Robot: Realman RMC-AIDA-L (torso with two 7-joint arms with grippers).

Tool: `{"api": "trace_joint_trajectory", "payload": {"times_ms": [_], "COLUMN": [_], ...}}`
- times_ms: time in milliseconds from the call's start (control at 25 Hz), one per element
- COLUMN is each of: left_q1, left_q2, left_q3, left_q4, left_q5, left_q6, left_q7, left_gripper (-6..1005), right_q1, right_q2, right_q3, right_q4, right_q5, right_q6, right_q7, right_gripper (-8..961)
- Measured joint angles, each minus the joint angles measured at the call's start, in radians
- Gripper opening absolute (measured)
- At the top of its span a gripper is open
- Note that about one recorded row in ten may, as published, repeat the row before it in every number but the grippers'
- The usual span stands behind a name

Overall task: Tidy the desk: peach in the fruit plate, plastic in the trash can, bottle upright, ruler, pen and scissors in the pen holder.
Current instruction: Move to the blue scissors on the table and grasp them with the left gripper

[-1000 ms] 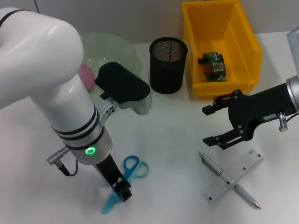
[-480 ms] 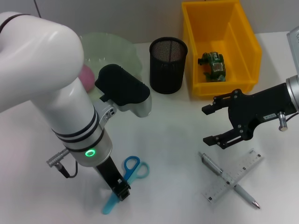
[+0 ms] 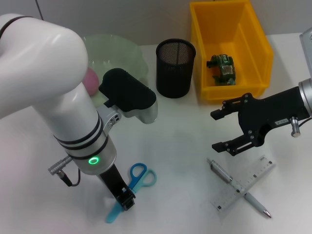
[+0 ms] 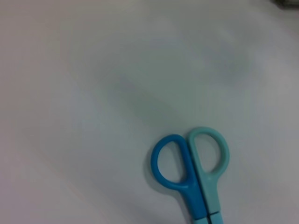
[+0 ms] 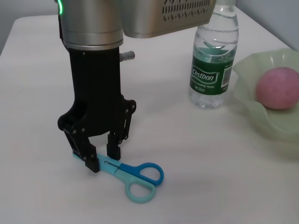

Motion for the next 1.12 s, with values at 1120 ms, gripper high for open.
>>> {"api": "trace_joint_trajectory", "payload": {"times_ms": [1120], "left_q1": [-0.001], "left_q2": [0.000], "left_q3": [-0.003], "left_q4": [0.005], "left_q5": [0.001], "left_q6": [0.012], "left_q7": [0.008], "left_gripper": [239], "right_q1": [0.000], "right_q2": [0.003], "right_q3": [0.000], "right_q4": [-0.007], "right_q5": [0.000], "right_q6": [-0.004], "right_q7": [0.007], "right_gripper": [817]}}
